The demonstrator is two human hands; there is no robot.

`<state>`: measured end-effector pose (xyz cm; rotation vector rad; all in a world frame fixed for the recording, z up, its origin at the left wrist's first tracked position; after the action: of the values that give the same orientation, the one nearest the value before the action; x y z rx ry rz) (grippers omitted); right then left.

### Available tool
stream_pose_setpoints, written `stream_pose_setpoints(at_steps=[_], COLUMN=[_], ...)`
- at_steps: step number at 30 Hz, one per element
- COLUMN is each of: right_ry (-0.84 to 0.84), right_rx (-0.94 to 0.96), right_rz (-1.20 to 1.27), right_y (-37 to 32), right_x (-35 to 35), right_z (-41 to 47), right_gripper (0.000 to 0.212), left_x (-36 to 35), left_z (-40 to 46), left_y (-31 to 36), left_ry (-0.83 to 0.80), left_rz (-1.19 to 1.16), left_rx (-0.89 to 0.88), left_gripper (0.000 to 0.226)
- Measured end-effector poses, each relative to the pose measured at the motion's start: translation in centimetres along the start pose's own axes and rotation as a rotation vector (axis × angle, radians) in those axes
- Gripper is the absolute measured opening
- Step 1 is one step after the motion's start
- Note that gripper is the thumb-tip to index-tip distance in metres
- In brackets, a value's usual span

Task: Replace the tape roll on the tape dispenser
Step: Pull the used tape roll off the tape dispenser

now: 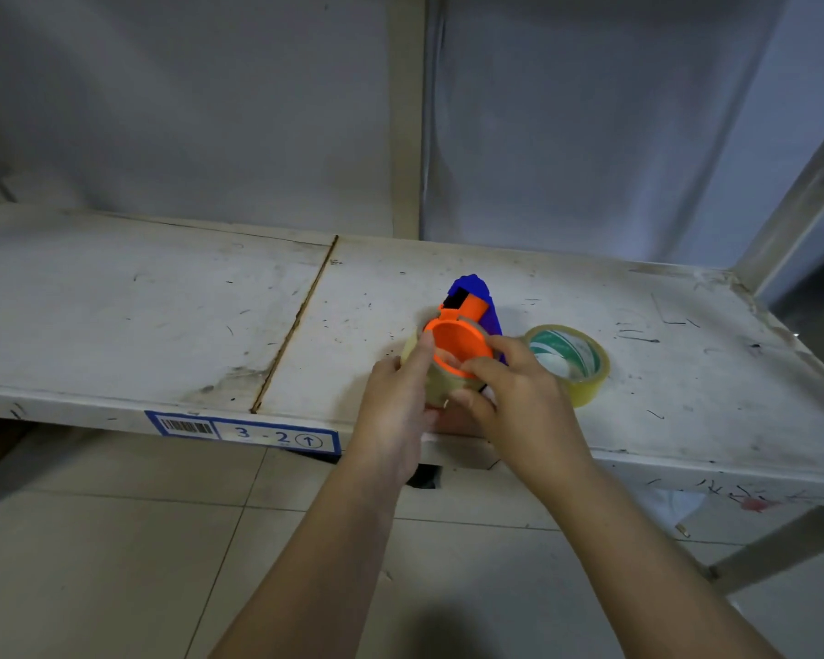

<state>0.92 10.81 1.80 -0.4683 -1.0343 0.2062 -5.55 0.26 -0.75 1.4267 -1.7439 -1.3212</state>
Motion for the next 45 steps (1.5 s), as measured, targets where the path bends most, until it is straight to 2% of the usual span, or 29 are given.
stream_pose_setpoints(at_steps=[2, 4, 7, 10, 13, 17, 19, 22, 24, 27, 29, 31, 32, 35, 38, 40, 45], right_ry=[0.04, 0.046, 0.029, -0.014, -0.021, 0.03, 0.02, 0.04, 0.082, 0.047, -0.077, -0.214, -0.23, -0.161, -0.109, -0.137, -0.272], right_rx=[0.039, 0.029, -0.099, -0.2, -0.254, -0.378, -0.399, -0.302, -0.258, -0.213, -0.205, -0.236, -0.248, -0.28, -0.271, -0.24, -0.166], right_rz=[0.037, 0.09, 0.26, 0.397, 0.493, 0.55, 0.501, 0.058, -0.083, 0.158, 0.422, 0.665, 0.715, 0.729, 0.711, 0.673, 0.634], right_y=[-0.4, -0.5, 0.0, 0.2, 0.0, 1.3, 1.7, 0.9, 0.0, -1.1, -1.6, -2.0, -2.0, -1.3, -1.0, -0.9, -0.6], right_x=[0.3, 0.5, 0.6, 0.5, 0.4, 0.7, 0.5, 0.7, 1.2, 1.9, 1.9, 1.7, 1.6, 1.4, 1.6, 1.7, 1.6], right_z=[-0.3, -0.5, -0.5, -0.7, -1.1, -0.9, -0.7, -0.8, -0.8, -0.4, -0.4, -0.6, -0.6, -0.4, -0.4, -0.4, -0.6], right_gripper=[0.031, 0.047, 0.07, 0.072, 0.071, 0.065, 0.064, 0.066, 0.063, 0.055, 0.053, 0.06, 0.068, 0.089, 0.082, 0.079, 0.092], left_x=[0.1, 0.5, 1.1, 1.5, 1.6, 1.9, 1.7, 1.3, 0.9, 0.3, 0.0, -0.2, -0.2, -0.5, -0.6, -0.3, 0.8], left_z=[-0.4, -0.7, -1.2, -1.5, -1.7, -1.7, -1.7, -1.9, -1.9, -2.1, -2.5, -2.9, -3.0, -3.2, -3.0, -2.6, -2.2], left_y=[0.6, 1.1, 1.9, 2.3, 2.5, 2.6, 2.6, 2.2, 2.0, 1.7, 1.8, 1.9, 1.9, 1.9, 1.5, 1.4, 1.8], left_ry=[-0.031, -0.035, -0.041, -0.051, -0.048, -0.023, -0.031, -0.002, 0.013, 0.012, 0.032, 0.023, 0.003, -0.084, -0.121, -0.139, -0.254], left_rz=[-0.077, -0.146, -0.19, -0.173, -0.182, -0.196, -0.196, -0.156, -0.098, -0.024, 0.007, 0.022, 0.022, -0.078, -0.223, -0.226, -0.205], left_rx=[-0.034, -0.083, -0.116, -0.136, -0.15, -0.17, -0.193, -0.243, -0.276, -0.334, -0.359, -0.392, -0.4, -0.346, -0.171, -0.071, 0.1], left_gripper=[0.05, 0.036, 0.024, 0.013, 0.012, 0.024, 0.025, 0.025, 0.029, 0.039, 0.044, 0.048, 0.049, 0.044, 0.05, 0.05, 0.039])
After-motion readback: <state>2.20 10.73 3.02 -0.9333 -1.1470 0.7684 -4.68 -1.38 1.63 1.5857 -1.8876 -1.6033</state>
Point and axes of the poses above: each hand's wrist, its own z-axis towards the middle knuckle, its own x-axis out of the back of the hand, y = z × x, the point moved 4 cm from there along z, towards the middle knuckle, and after that the axes turned 6 degrees about z, right-handed, at the moved point
